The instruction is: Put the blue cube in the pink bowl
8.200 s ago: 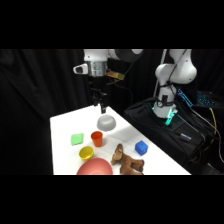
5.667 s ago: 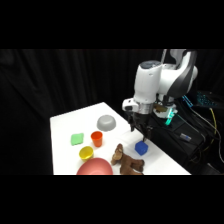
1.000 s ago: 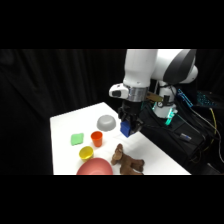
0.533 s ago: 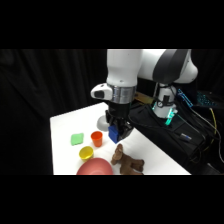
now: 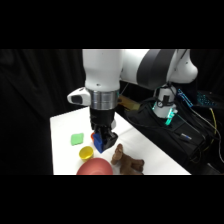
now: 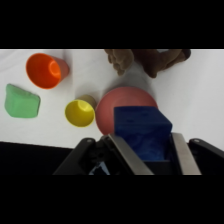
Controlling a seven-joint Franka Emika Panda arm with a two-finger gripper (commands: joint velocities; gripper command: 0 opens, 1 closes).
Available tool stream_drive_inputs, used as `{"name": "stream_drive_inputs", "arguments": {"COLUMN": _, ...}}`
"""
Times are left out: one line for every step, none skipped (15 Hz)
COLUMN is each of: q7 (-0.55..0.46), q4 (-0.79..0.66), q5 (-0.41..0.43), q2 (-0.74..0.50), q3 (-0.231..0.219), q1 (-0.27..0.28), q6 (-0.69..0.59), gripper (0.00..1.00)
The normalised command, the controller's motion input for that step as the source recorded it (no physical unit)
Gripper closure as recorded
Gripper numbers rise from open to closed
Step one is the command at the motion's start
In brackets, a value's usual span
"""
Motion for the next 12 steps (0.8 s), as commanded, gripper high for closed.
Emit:
{"name": "stream_drive_inputs", "arguments": {"q7": -0.17, "q4": 0.53, "q5": 0.047, "q2": 0.4, "q3": -0.042, "q1": -0.039, "q6": -0.06, "gripper": 0.75}}
{"name": "stream_drive_inputs", "arguments": {"q7": -0.2, "q4": 0.52, "q5": 0.066, "q2": 0.39, "q3": -0.034, "q1": -0.045, "q6": -0.04, "gripper": 0.75}}
{"name": "stream_drive_inputs", "arguments": {"q7": -0.21, "q4": 0.52, "q5": 0.074, "q2": 0.4, "q3": -0.031, "q1": -0.042, "q6": -0.04, "gripper": 0.75}}
{"name": "stream_drive_inputs", "arguments": {"q7": -0.22, "q4": 0.5, "q5": 0.085, "q2": 0.4, "q3": -0.023, "q1": -0.037, "q6": -0.04, "gripper": 0.75}}
{"name": "stream_drive_inputs", "arguments": {"q7": -0.23, "q4": 0.5, "q5": 0.101, "q2": 0.4, "q3": -0.014, "q1": -0.032, "q6": -0.04, "gripper": 0.75}}
{"name": "stream_drive_inputs", "arguments": {"q7": -0.24, "q4": 0.5, "q5": 0.12, "q2": 0.41, "q3": -0.006, "q1": -0.028, "q6": -0.06, "gripper": 0.75}}
{"name": "stream_drive_inputs", "arguments": {"q7": -0.23, "q4": 0.5, "q5": 0.128, "q2": 0.41, "q3": -0.006, "q1": -0.02, "q6": -0.06, "gripper": 0.75}}
{"name": "stream_drive_inputs", "arguments": {"q7": -0.24, "q4": 0.48, "q5": 0.151, "q2": 0.4, "q3": 0.003, "q1": -0.021, "q6": -0.07, "gripper": 0.75}}
{"name": "stream_drive_inputs", "arguments": {"q7": -0.25, "q4": 0.46, "q5": 0.178, "q2": 0.39, "q3": 0.019, "q1": -0.027, "q6": -0.06, "gripper": 0.75}}
{"name": "stream_drive_inputs", "arguments": {"q7": -0.25, "q4": 0.44, "q5": 0.177, "q2": 0.39, "q3": 0.023, "q1": -0.019, "q6": -0.08, "gripper": 0.75}}
{"name": "stream_drive_inputs", "arguments": {"q7": -0.22, "q4": 0.43, "q5": 0.164, "q2": 0.38, "q3": 0.014, "q1": -0.007, "q6": -0.08, "gripper": 0.75}}
{"name": "stream_drive_inputs", "arguments": {"q7": -0.21, "q4": 0.42, "q5": 0.169, "q2": 0.37, "q3": 0.013, "q1": -0.007, "q6": -0.08, "gripper": 0.75}}
